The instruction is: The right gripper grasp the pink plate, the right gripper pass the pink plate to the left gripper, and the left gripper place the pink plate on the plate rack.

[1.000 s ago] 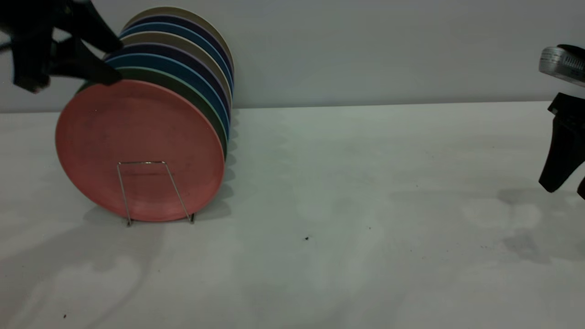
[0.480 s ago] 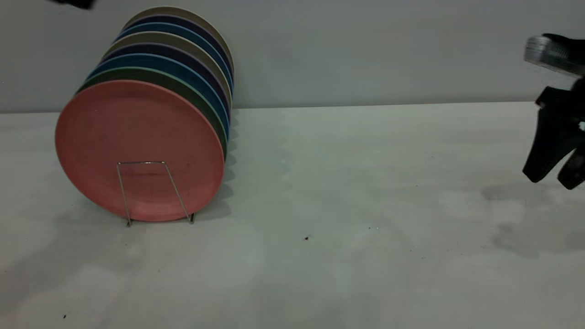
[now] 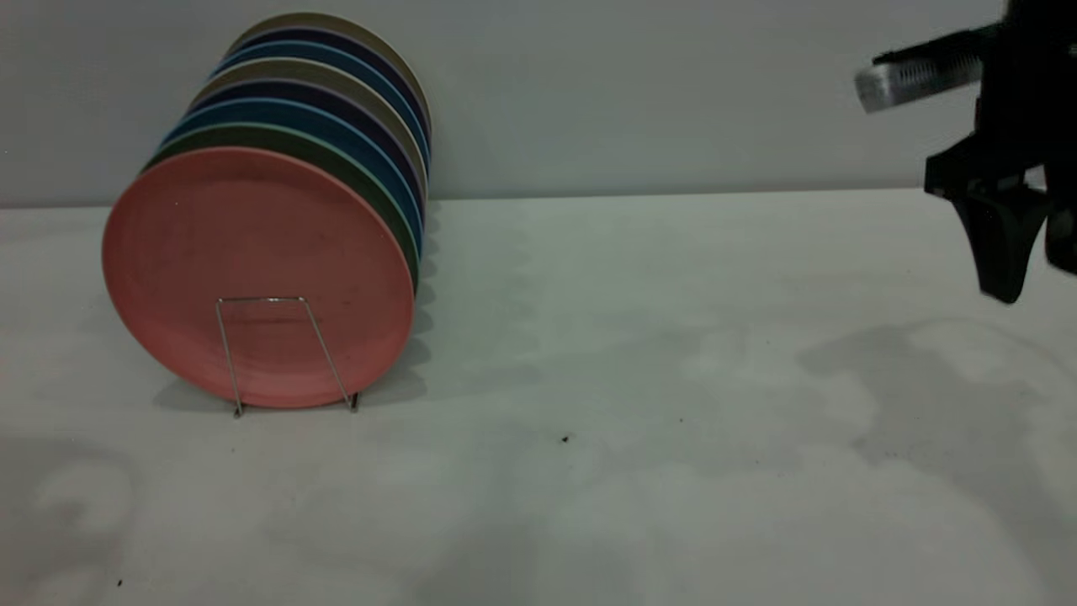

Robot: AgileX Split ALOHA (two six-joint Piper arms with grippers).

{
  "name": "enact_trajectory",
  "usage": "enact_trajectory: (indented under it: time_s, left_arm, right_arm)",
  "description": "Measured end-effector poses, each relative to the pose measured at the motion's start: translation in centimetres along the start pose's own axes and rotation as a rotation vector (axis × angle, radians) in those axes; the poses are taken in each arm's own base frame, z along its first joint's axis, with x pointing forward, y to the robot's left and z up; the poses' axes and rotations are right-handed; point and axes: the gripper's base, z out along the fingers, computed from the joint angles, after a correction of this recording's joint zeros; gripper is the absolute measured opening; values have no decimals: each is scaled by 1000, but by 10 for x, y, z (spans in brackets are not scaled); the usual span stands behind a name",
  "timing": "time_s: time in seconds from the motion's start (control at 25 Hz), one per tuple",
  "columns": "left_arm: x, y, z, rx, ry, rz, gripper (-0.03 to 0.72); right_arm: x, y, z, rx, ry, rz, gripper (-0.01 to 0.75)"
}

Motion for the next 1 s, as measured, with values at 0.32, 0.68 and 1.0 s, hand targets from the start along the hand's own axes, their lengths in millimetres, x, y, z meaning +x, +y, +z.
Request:
enact_trajectory:
  time_s: [0.32,0.68,1.0]
  left_arm:
    - [52,-9,-68,-39,-116,30,446]
    - [141,-17,-61,-37,-153,15,446]
    - [208,-22,-49,-35,-210,-32,446]
  right_arm:
    - [62,0,-64,34,-99,77,508]
    - [198,23,-149,-71,-420,120,507]
    - [341,44,-166,-22,-816,99,507]
